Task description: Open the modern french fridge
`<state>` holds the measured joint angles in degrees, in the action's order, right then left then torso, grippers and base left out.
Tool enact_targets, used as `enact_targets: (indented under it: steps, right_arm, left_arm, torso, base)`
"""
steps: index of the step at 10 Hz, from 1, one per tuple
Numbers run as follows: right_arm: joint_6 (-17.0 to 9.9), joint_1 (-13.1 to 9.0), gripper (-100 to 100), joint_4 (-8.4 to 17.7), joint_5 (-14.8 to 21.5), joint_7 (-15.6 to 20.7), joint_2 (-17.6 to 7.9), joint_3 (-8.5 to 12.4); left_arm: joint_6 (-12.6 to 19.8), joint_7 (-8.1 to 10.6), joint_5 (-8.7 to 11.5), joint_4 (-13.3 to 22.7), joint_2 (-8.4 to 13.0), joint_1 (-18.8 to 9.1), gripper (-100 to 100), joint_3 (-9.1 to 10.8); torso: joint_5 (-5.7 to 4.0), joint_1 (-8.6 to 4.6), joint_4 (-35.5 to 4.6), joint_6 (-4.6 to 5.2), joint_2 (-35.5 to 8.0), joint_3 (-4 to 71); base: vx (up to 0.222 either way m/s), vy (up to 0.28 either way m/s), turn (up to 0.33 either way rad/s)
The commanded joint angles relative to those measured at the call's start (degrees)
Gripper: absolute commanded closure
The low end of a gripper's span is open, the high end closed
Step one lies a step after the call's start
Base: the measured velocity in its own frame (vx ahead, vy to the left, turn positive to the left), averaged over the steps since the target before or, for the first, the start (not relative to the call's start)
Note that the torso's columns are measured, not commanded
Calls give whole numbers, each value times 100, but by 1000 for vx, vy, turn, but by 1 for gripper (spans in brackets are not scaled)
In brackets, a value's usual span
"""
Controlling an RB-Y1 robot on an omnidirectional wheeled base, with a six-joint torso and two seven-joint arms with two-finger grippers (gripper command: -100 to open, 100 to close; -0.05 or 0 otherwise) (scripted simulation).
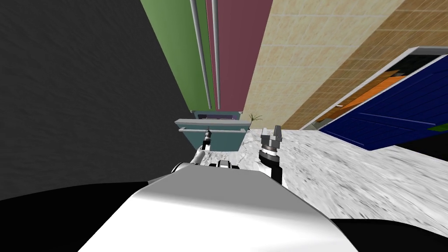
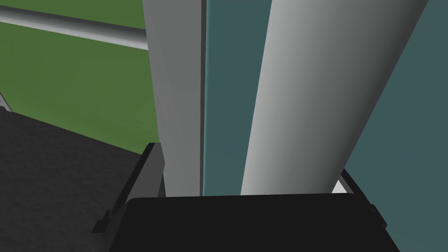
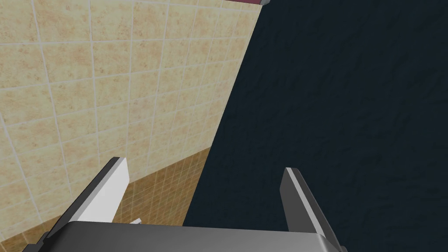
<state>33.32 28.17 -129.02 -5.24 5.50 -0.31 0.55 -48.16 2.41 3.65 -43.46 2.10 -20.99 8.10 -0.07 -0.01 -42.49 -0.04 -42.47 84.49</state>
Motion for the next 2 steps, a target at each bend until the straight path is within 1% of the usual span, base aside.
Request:
enact_targets:
  steps: [1,2]
  right_arm:
    - [0,0,0,0,0,0,0,0]
    - [0,0,0,0,0,0,0,0]
  left_arm:
    - [2,-4,-2,6,-1,8,0,-1]
    - [3,-9,-4,11,-1,14,0,-2]
  torso:
    - [2,1,5,2,5,3]
    - [4,1,9,3,8,5]
  base:
    - [0,0,0]
    - [0,0,0]
